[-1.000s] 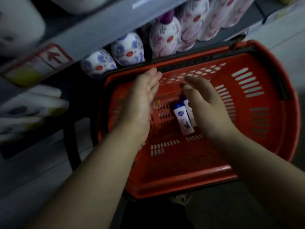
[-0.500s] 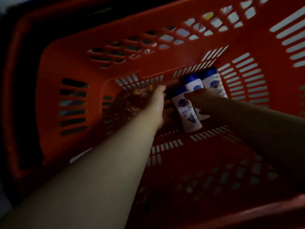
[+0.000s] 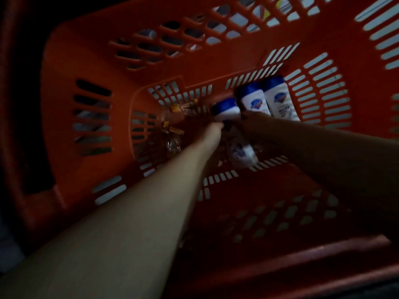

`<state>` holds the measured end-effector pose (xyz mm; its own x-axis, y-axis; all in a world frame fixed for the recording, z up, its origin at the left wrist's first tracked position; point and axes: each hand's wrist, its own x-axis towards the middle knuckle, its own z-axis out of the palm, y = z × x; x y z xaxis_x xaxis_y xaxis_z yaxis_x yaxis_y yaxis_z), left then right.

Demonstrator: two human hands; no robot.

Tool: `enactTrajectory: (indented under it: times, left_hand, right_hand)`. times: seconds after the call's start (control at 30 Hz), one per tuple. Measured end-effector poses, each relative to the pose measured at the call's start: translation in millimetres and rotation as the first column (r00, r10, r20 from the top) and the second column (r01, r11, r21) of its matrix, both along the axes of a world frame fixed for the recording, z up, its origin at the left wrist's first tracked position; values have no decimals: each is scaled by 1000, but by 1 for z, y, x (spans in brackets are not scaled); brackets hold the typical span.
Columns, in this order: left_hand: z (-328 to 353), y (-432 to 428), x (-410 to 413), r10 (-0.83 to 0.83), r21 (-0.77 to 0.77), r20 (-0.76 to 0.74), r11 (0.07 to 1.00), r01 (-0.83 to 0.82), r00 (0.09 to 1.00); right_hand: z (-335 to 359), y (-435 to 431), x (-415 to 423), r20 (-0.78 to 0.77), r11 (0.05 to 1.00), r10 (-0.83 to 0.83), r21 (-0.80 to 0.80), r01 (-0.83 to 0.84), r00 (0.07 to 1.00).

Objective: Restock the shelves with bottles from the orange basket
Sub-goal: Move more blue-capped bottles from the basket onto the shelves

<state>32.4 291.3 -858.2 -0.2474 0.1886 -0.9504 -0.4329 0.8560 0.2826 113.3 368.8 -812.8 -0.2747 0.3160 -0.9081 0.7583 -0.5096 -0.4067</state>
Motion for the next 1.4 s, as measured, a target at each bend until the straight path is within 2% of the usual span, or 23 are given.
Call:
enactTrajectory:
  times: [0.03, 0.07, 0.13, 0.2, 0.27, 0.37, 0.57, 0.9, 1.13, 1.4]
  left_hand:
    - [7, 0, -7, -25, -19, -56, 1000, 24, 998]
    - [29, -1, -12, 4, 48, -82, 999, 0, 997]
    - [96, -3, -16, 76, 180, 10, 981, -76, 997]
    - [122, -13, -18, 178, 250, 78, 949, -192, 981]
    - [155, -25, -21, 215, 288, 108, 928, -238, 971]
    - [206, -41, -28, 255, 352, 105, 894, -276, 961]
    - [312, -61, -39, 265, 477, 62, 839, -262, 962]
    - [481, -83, -47, 309, 621, 57, 734, -276, 949]
    - [586, -106, -45, 318, 627, 56, 726, -281, 946]
    - [698, -118, -32, 307, 722, 5, 658, -216, 952]
  right_hand:
    - [10, -1, -1, 5, 999, -35, 7, 35, 999]
    - [27, -3, -4, 9, 995, -103, 2, 103, 995]
    - [59, -7, -11, -21, 973, -230, -25, 229, 973]
    - [85, -12, -15, -68, 945, -326, -35, 325, 943]
    - [117, -19, -18, -125, 914, -405, -81, 398, 906]
    - [164, -32, -24, -179, 883, -460, -199, 426, 870]
    - [265, -47, -35, -293, 872, -486, -228, 434, 823]
    - [422, -65, -36, -520, 898, -440, -280, 340, 732]
    - [526, -83, -24, -615, 955, -295, -209, 210, 731]
    - [644, -89, -1, -691, 996, -77, -86, 25, 719]
